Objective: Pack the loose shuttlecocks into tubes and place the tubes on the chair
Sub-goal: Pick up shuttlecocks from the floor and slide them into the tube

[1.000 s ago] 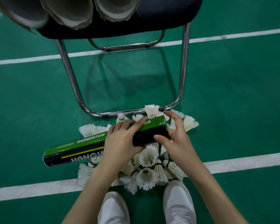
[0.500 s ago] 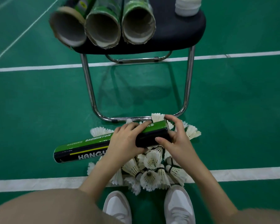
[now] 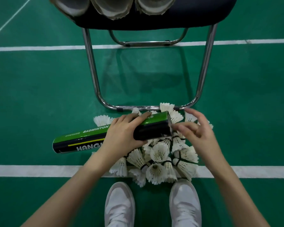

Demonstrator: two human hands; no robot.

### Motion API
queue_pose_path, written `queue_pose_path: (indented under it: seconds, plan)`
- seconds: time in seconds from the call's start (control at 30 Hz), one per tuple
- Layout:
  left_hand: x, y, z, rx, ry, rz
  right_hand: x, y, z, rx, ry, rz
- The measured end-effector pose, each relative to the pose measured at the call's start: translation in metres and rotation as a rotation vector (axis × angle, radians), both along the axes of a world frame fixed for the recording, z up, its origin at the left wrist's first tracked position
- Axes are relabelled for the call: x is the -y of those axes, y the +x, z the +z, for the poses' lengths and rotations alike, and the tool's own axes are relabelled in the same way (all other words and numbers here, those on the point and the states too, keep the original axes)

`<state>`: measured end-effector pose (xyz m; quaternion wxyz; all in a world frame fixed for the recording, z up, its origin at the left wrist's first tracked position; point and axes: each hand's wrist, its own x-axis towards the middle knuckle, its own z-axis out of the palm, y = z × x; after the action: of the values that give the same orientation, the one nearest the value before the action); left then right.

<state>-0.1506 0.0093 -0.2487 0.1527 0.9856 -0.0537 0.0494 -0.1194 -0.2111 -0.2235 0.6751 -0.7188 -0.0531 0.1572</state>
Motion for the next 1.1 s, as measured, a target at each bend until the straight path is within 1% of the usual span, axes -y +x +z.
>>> queue_pose_path:
  seconds: [0.07,0.1,0.17,0.23,0.3,0.37,0.5,0.53,0.6,0.63,0.7,0.83,0.97,1.03,1.1]
  plan:
    - [-0.006,-0.003,-0.006,-0.002,0.010,0.034,0.016,0.000,-0.014,-0.011,-0.020,-0.151]
    - [-0.008,-0.004,-0.010,0.011,0.024,0.046,0.024,0.000,-0.025,-0.018,-0.067,-0.210]
    - [-0.012,-0.007,-0.019,0.045,0.053,0.066,0.037,0.000,-0.049,-0.027,-0.236,-0.286]
    - [-0.015,-0.010,-0.029,0.074,0.088,0.074,0.044,0.000,-0.070,-0.050,-0.420,-0.297]
    - [-0.016,-0.012,-0.036,0.073,0.113,0.078,0.048,-0.003,-0.089,-0.088,-0.562,-0.265]
    - [-0.015,-0.014,-0.040,0.068,0.120,0.079,0.049,-0.006,-0.103,-0.131,-0.622,-0.248]
    - [-0.012,-0.017,-0.043,0.064,0.102,0.081,0.048,-0.008,-0.117,-0.212,-0.638,-0.265]
    - [-0.011,-0.018,-0.043,0.065,0.101,0.082,0.047,-0.008,-0.119,-0.193,-0.653,-0.272]
    - [-0.008,-0.019,-0.045,0.066,0.107,0.075,0.047,-0.009,-0.118,-0.092,-0.700,-0.305]
    - [-0.007,-0.020,-0.046,0.066,0.113,0.070,0.045,-0.009,-0.116,-0.057,-0.693,-0.325]
    - [-0.004,-0.020,-0.048,0.071,0.123,0.068,0.038,-0.011,-0.110,-0.086,-0.622,-0.314]
    - [0.002,-0.020,-0.051,0.070,0.110,0.077,0.020,-0.013,-0.115,-0.312,-0.370,-0.190]
    - [0.003,-0.022,-0.053,0.056,0.101,0.078,0.018,-0.010,-0.120,-0.319,-0.333,-0.129]
    - [0.002,-0.022,-0.053,0.055,0.106,0.080,0.018,-0.009,-0.119,-0.319,-0.305,-0.143]
    - [0.001,-0.023,-0.052,0.064,0.112,0.082,0.020,-0.010,-0.115,-0.278,-0.311,-0.175]
